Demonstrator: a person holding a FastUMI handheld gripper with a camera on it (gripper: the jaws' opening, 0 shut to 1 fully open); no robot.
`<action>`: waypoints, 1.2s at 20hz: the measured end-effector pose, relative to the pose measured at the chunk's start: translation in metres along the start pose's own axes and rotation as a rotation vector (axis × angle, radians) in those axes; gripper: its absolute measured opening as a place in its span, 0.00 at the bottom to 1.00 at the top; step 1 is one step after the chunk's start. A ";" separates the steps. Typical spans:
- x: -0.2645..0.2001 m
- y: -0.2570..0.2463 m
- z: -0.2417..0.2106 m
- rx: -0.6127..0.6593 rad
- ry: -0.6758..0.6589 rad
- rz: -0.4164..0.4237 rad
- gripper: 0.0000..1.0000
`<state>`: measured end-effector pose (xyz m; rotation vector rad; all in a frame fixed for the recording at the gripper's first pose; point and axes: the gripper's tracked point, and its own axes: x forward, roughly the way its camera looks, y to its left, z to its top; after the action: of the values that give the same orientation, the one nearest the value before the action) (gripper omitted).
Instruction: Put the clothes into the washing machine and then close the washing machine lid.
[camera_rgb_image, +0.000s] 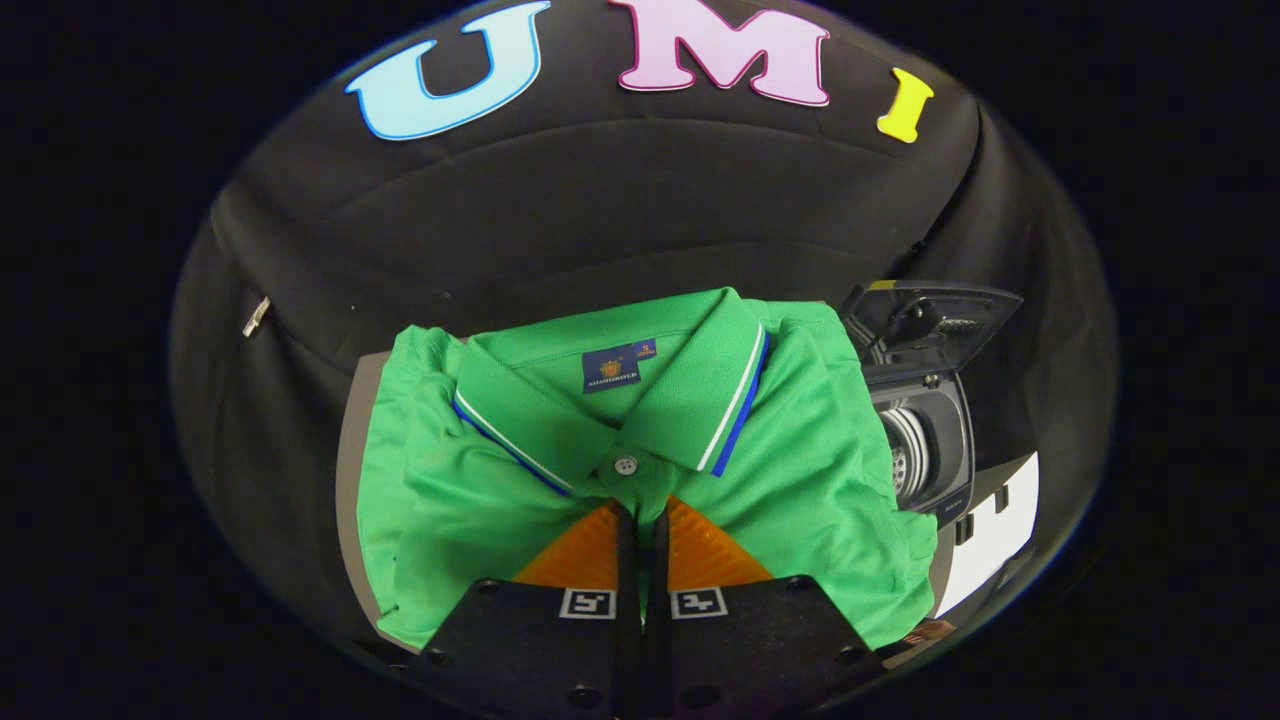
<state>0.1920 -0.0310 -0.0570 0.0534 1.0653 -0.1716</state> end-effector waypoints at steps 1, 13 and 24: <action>-0.001 0.000 0.000 -0.018 -0.018 -0.007 0.05; -0.018 0.010 0.010 -0.112 -0.393 -0.017 0.05; -0.083 0.005 0.036 -0.179 -0.616 -0.032 0.05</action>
<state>0.1846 -0.0215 0.0325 -0.1695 0.4633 -0.1093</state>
